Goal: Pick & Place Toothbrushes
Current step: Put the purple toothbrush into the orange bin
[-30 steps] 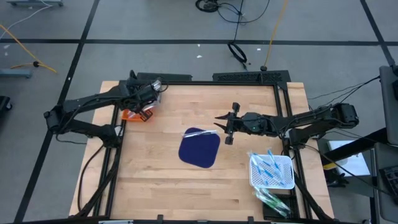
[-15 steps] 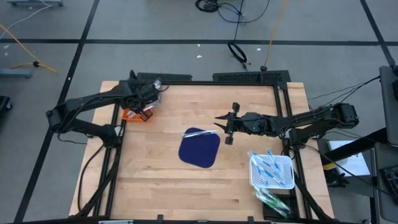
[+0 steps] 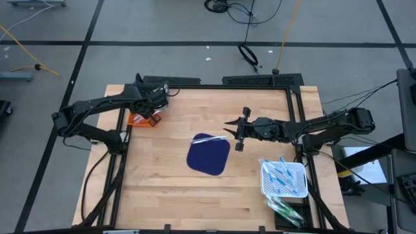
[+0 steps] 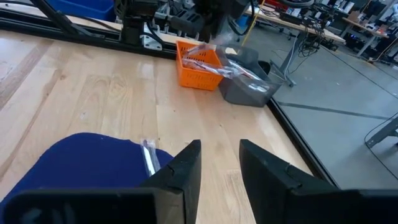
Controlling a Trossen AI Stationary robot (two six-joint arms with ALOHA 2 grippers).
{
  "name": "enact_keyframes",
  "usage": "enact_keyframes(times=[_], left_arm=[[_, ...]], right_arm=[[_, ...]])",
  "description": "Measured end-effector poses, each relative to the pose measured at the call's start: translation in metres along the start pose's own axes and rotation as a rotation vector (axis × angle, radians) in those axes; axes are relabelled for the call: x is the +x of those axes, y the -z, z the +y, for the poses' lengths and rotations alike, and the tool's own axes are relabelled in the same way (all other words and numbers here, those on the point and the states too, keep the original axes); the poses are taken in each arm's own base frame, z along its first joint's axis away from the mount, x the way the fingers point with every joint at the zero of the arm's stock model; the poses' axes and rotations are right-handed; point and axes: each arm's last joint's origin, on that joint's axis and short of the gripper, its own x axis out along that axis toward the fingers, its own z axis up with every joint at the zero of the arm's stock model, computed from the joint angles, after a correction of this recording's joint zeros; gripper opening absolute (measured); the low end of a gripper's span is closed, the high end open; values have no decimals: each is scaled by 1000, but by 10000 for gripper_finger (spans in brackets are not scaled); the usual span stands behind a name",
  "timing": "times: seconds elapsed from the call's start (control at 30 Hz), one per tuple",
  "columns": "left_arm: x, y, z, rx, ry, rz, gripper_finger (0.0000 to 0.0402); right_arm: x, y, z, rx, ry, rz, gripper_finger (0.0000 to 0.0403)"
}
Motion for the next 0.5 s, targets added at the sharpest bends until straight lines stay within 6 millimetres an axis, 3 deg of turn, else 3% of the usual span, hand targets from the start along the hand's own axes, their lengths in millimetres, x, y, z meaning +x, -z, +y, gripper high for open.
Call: enact_keyframes(times=[0.27, 0.5], left_arm=[[0, 0, 0, 25, -12, -5, 199], [-7, -6, -9, 41, 39, -120, 198]], right_arm=[[0, 0, 0, 12, -3, 0, 100], [2, 8, 3, 34, -108, 58, 100]])
